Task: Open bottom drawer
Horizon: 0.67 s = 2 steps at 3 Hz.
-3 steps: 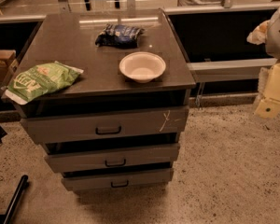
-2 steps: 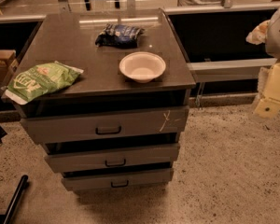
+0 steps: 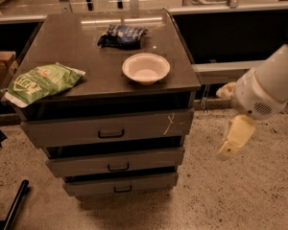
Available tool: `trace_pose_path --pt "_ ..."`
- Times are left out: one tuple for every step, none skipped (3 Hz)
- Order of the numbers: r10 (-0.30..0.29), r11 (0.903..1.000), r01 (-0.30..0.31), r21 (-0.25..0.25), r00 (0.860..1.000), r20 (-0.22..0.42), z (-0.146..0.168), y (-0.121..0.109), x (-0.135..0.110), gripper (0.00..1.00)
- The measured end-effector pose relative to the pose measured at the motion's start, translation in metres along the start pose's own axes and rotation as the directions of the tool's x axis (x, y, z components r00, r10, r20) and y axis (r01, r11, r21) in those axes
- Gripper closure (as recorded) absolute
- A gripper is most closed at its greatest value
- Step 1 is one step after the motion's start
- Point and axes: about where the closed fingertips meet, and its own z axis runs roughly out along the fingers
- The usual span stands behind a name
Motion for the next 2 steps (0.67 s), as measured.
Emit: trace_pose_path --pt "0.078 0.9944 -0.07 -0.079 0.99 0.115 0.078 0.02 0.017 0.0" --pt "0.155 0.9756 -0.129 -0.178 0.977 0.143 0.157 0.058 0.046 0.0"
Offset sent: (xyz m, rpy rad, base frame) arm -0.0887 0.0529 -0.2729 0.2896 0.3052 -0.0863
